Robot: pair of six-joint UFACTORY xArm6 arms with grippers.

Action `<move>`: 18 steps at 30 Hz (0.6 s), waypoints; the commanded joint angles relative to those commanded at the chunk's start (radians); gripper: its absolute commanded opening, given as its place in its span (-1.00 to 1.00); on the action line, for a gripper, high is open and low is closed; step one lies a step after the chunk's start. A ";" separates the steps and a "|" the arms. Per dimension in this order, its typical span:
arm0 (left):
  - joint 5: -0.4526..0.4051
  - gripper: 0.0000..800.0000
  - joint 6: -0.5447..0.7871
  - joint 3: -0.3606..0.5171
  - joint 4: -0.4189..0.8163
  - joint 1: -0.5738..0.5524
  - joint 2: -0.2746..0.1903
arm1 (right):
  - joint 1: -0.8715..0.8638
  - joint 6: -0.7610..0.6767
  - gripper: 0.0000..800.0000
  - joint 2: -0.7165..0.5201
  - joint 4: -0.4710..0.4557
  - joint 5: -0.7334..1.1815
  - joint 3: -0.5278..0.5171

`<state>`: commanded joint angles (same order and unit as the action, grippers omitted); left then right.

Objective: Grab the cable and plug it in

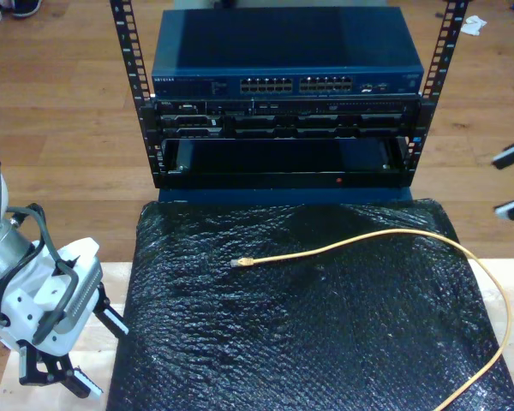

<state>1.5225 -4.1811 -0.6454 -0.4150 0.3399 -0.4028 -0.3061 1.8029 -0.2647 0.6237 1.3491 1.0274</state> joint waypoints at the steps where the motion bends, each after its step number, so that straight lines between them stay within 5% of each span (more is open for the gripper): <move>1: -0.008 1.00 0.000 0.000 0.000 0.000 0.000 | 0.014 -0.008 0.98 0.005 -0.002 -0.008 0.005; 18: -0.014 1.00 0.000 0.002 0.000 0.002 0.000 | 0.141 -0.091 0.98 0.037 -0.043 -0.061 0.020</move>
<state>1.5087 -4.1811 -0.6439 -0.4150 0.3414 -0.4028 -0.1649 1.7123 -0.2279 0.5808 1.2877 1.0474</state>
